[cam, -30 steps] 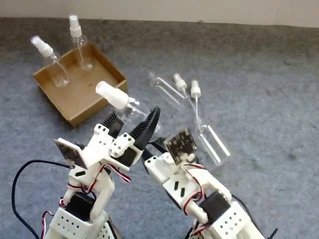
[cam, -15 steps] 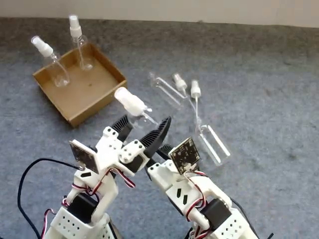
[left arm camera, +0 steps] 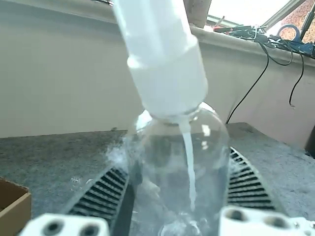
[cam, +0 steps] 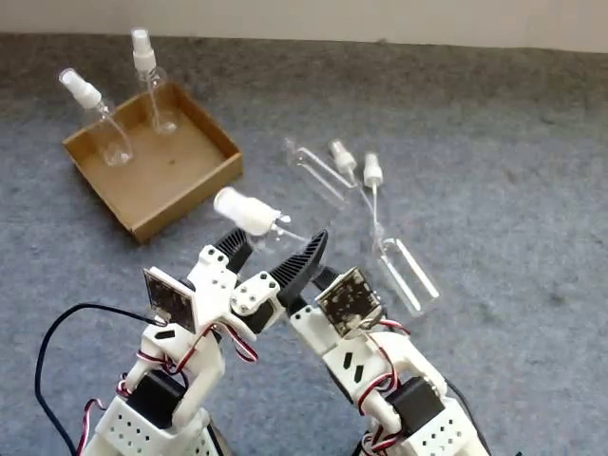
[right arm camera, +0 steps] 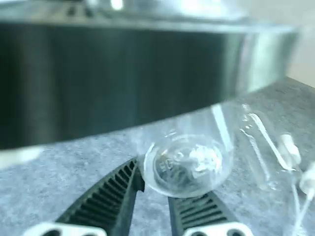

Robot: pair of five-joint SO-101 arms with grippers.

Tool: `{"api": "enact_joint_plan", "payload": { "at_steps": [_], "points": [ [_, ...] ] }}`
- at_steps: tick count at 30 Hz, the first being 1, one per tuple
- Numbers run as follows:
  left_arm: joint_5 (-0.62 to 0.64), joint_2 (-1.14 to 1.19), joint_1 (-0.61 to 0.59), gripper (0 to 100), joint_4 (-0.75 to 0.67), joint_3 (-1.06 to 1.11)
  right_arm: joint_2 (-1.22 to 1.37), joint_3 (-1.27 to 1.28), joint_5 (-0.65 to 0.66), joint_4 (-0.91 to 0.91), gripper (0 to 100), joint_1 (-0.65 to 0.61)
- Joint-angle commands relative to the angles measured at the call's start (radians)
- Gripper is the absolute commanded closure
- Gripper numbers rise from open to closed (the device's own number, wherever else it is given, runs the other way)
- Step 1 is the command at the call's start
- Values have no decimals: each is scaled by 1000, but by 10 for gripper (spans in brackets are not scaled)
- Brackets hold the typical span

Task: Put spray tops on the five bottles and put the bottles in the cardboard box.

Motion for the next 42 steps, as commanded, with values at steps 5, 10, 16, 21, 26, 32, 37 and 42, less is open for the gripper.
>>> {"api": "enact_joint_plan", "payload": {
  "at_steps": [5,10,16,21,26,32,37,42],
  "points": [
    [-15,2,87,860,72,18,-16,116,18,-222,957,87],
    [-17,2,85,860,71,16,-15,159,15,-222,957,91],
    [-9,1,-1,860,69,16,-15,159,14,-166,957,88],
    [-9,1,-61,860,69,-4,-15,159,18,-87,957,15],
    [-9,1,-145,860,69,-16,-15,159,18,-47,957,-25],
    [-9,1,-251,860,69,-16,-15,159,18,-47,957,-22],
    [-15,1,-335,860,69,-21,-15,159,18,-45,957,-19],
    [-21,7,-526,860,69,-62,-10,159,18,-45,957,-19]
  ]
}}
